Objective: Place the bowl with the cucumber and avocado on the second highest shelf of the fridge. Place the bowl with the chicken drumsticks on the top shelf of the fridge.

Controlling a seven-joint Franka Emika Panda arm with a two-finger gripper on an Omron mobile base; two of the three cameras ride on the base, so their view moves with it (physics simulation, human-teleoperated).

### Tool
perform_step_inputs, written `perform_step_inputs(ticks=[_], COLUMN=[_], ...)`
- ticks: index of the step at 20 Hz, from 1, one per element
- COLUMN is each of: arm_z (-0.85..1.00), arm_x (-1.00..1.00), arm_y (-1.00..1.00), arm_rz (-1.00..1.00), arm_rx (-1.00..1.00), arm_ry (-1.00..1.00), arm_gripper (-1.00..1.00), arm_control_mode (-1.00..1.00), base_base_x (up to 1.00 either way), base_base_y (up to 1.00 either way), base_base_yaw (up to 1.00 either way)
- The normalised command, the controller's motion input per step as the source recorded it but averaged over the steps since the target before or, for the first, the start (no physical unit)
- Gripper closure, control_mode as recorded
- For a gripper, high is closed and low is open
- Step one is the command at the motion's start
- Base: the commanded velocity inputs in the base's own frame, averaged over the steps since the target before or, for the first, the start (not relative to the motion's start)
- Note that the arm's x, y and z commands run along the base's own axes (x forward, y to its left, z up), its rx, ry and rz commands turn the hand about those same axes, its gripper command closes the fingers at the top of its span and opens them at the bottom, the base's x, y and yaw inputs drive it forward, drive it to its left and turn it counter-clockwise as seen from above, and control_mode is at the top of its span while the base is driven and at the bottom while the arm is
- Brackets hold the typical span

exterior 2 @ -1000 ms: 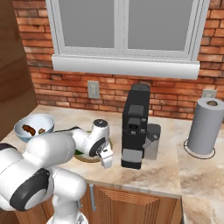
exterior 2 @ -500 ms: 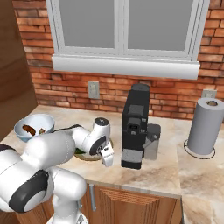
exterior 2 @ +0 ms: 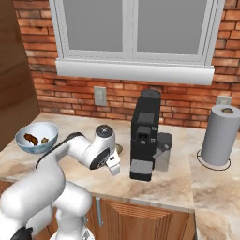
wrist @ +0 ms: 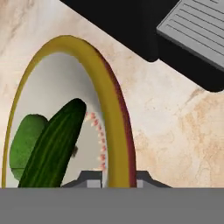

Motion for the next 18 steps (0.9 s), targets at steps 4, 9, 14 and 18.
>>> perform_step_inputs(ticks=[4, 9, 14, 18], arm_z=[0.91, 1.0, 1.0, 1.0], arm_x=[-0.25, -0.34, -0.5, -0.52], arm_y=[0.33, 0.33, 0.15, 0.0], arm_rz=[-0.05, -0.09, -0.12, -0.06], arm_rx=[-0.07, -0.04, 0.09, 0.29], arm_ry=[-0.25, -0.3, -0.32, -0.14], arm_gripper=[1.0, 1.0, 1.0, 1.0], arm_control_mode=[-1.0, -1.0, -1.0, -1.0], base_base_x=[0.0, 0.0, 0.0, 0.0], base_base_y=[0.0, 0.0, 0.0, 0.0], base_base_yaw=[0.0, 0.0, 0.0, 0.0])
